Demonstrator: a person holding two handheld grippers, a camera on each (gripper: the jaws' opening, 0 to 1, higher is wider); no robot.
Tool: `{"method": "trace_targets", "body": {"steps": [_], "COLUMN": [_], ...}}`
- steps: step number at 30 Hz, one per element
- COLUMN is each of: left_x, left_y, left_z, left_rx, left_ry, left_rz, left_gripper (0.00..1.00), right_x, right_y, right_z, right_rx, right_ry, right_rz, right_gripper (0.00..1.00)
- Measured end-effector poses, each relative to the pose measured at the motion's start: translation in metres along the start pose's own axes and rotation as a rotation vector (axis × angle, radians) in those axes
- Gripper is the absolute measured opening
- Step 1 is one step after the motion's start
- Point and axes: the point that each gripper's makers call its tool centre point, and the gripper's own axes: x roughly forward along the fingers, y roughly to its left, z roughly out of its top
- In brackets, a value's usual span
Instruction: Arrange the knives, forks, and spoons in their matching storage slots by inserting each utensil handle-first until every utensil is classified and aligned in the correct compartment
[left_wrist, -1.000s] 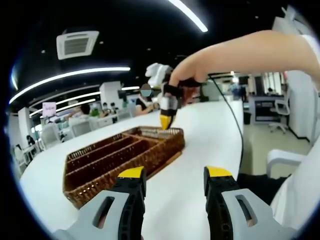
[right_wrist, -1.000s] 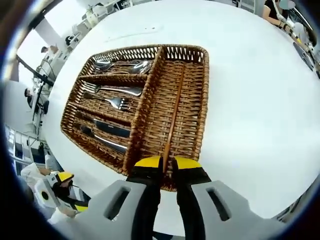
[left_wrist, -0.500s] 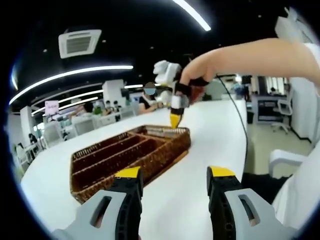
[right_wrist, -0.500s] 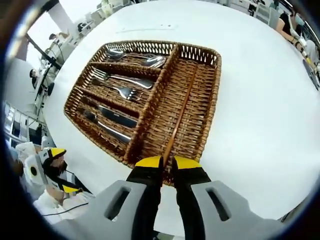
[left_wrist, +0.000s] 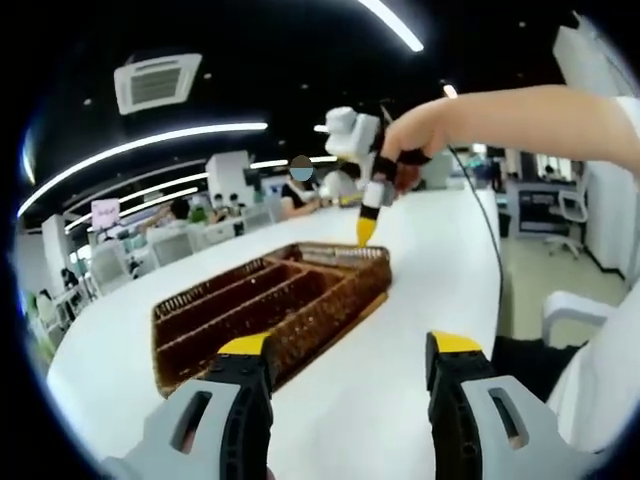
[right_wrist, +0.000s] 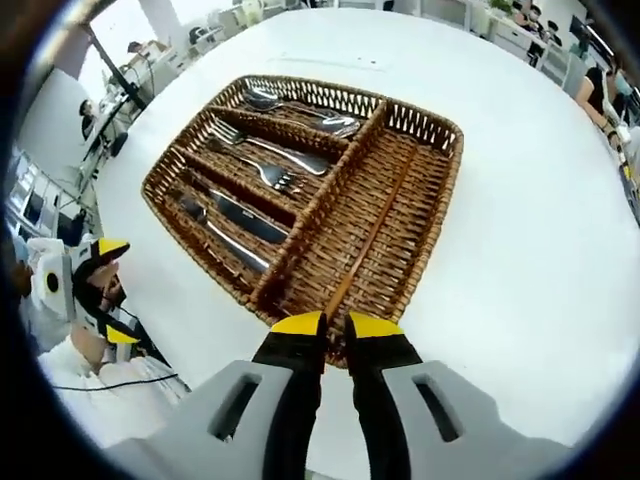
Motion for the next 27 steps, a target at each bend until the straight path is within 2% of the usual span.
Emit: {"method": "trace_targets", "body": {"steps": [4,6,8,18,21,27], "left_x": [-0.001,-0.001,0.000,0.002,0.002,0.003], "left_y": [0.005,0.007,0.008,0.009,0.010,0.011], "left_z": [0.003,0.005,0.006,0.005,0.007,0.009], "left_rx": [0.010,0.009,0.009,0.031,0.039,0.063], "left_ry": [0.000,-0.002,0.000,0.036,0.040,0.054], "left_rz": [0.008,0.008,0.007,-0.008,-0.012,-0.013], "left_gripper": [0.64,0.65,0.67,0.74,0.75,0.80], "right_x": [-0.003,-0.004,-0.005,-0.010,-0.011,-0.012], "right_y": [0.004,0.007,0.011,0.018,0.016,0.018], "right_z": [0.001,0.002,0.004,0.010,0.014,0.014], "right_rx": [-0.114,-0.124,-0.183,-0.308,-0.371,-0.412], "right_ry": [-0.018,-0.021,-0.035,-0.089,-0.114,-0.141], "right_rz": [-0.008,-0.006,0.002,-0.005,-0.020,-0.021], "right_gripper": [0.09,0.09,0.10,0.10,0.10,0.11]}}
